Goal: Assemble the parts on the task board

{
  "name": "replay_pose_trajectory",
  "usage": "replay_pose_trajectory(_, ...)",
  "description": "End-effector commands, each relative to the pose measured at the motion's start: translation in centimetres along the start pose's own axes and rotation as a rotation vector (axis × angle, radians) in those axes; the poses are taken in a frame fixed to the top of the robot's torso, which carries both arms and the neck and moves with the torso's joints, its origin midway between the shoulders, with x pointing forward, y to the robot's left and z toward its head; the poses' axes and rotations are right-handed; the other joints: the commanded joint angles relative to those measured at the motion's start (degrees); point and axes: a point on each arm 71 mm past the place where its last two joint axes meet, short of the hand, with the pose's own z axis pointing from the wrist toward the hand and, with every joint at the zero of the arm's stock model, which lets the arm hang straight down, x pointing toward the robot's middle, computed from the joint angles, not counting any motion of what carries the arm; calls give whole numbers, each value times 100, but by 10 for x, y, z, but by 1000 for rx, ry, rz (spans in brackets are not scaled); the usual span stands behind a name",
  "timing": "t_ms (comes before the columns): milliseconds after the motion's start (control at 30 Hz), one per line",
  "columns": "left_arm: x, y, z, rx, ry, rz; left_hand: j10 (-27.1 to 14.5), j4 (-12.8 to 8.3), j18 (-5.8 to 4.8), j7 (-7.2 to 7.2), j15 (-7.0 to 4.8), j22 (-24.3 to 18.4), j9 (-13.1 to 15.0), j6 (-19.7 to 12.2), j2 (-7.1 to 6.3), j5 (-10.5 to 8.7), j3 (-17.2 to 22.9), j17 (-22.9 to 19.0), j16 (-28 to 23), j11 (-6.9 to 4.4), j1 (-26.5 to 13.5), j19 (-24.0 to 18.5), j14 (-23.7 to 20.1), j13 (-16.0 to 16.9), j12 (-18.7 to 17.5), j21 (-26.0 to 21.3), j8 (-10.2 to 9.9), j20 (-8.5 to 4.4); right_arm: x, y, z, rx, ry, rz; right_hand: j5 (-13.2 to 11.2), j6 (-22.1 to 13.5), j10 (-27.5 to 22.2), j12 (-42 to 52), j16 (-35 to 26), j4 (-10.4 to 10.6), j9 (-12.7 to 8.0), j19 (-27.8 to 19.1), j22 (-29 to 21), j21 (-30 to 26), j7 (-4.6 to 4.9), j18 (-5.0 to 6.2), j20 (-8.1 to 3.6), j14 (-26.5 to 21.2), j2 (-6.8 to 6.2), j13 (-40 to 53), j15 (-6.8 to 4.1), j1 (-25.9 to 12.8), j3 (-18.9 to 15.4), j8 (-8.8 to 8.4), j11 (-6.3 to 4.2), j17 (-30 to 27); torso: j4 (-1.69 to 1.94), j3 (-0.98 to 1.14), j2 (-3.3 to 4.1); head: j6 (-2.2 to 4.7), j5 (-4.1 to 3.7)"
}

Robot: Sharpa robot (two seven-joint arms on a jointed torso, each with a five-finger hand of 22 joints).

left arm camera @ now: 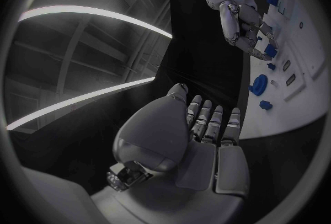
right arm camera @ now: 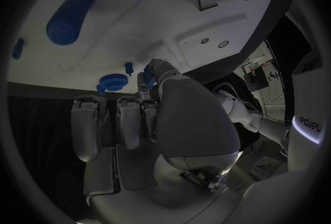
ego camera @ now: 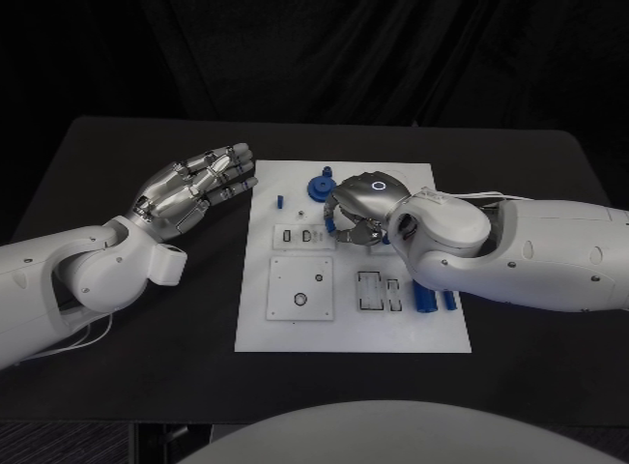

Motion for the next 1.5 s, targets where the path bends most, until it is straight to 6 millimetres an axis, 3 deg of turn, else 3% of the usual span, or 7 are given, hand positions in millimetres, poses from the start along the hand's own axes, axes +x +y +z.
replay_pose_trajectory(33, 1, 0, 0, 7, 9, -11, -5, 6, 92, 14, 2, -5, -8, -30, -7, 17, 27, 4, 25, 17, 21, -10, -15, 1, 15, -17, -1, 38, 2, 0, 1, 4, -2, -10, -40, -42, 339, 17, 11, -7, 231, 422, 1391, 29, -15, 44, -8, 483, 18, 1249, 14, -39, 12, -23, 33, 1167, 2, -2, -2, -1, -11)
replay_pose_trajectory(433, 0, 3, -2, 1, 5, -14, -5, 6, 92, 14, 2, -5, -8, -30, -7, 17, 27, 4, 25, 17, 21, -10, -15, 1, 15, -17, -1, 38, 7, 3, 3, -7, 9, -10, -93, -76, 327, 6, 0, -5, 237, 417, 1388, 20, -13, 47, -6, 480, 18, 1237, 12, -76, 17, -43, 31, 1158, 9, -1, -3, -1, -25)
replay_pose_trajectory(1033, -1, 5, -3, -4, 3, -17, -18, -4, 91, 20, 1, -5, -10, -47, -7, 14, 53, 4, 25, 13, 20, -11, -18, -1, 7, -18, -5, 39, 11, 4, 5, -4, 49, -30, -438, -684, 230, -81, -70, -44, 168, 360, 1350, -86, 124, 74, 46, 457, -62, 1147, 76, -249, 81, -394, 110, 1104, 7, -2, 0, -1, -39)
replay_pose_trajectory(1500, -1, 7, -4, -8, 1, -18, -18, -4, 91, 20, 1, -5, -10, -47, -7, 14, 53, 4, 25, 13, 20, -11, -18, -1, 7, -18, -5, 39, 11, 4, 6, -2, 59, -35, -563, -733, 231, -79, -75, -54, 160, 358, 1349, -90, 136, 75, 59, 455, -77, 1149, 87, -273, 81, -424, 123, 1100, 8, -2, 1, -1, -41)
